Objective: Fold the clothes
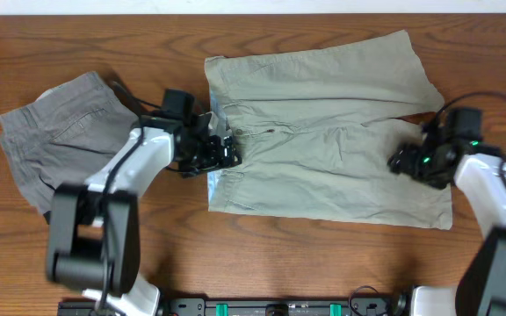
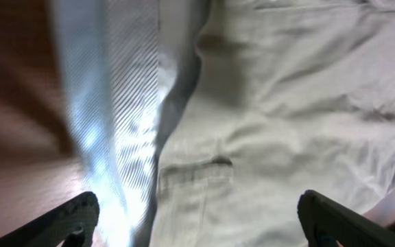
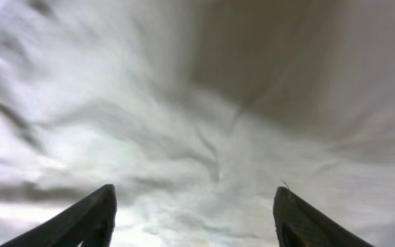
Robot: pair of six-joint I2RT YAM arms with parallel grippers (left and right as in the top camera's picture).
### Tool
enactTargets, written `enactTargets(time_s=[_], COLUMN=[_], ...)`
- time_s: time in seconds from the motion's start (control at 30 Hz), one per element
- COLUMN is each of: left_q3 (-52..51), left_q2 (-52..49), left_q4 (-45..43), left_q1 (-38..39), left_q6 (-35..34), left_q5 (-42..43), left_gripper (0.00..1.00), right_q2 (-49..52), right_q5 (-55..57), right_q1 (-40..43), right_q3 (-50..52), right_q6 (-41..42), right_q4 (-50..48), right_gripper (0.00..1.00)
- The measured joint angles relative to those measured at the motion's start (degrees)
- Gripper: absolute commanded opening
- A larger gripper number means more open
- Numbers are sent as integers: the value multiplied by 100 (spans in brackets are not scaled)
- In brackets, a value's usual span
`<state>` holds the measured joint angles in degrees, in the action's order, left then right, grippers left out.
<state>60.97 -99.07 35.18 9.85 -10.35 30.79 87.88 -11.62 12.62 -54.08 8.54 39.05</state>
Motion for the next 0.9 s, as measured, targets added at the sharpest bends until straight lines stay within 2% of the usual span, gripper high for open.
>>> enactTargets(time_s=[0.17,0.33,0.5,0.67,0.8,0.9], left_q3=[166,212,127,-487,-1163,-1681], left_q2=[1141,1982,1998,1987,1965,1965], left_q4=[811,1860,2592,2446,1508,863], left_q1=[0,0,0,0,2,2], left_q6=[142,90,-649,-1718,-2448,-3012], left_q5=[-605,-874,-984,-951,-560,-369], left_gripper=[98,98,98,98,100,97], right_q2=[-925,-1672,-1862,-1862,-1862,-1862], right_q5=[116,118,330,511,573,588], right_q1=[2,2,2,2,2,2], right_q3=[-772,-879,-876,-874,-874,-874], right_q6=[-166,-214,-225,-225,-225,-225], right_q4=[785,1539,2208,2334,2328,2330], right_gripper=[99,99,99,99,99,99])
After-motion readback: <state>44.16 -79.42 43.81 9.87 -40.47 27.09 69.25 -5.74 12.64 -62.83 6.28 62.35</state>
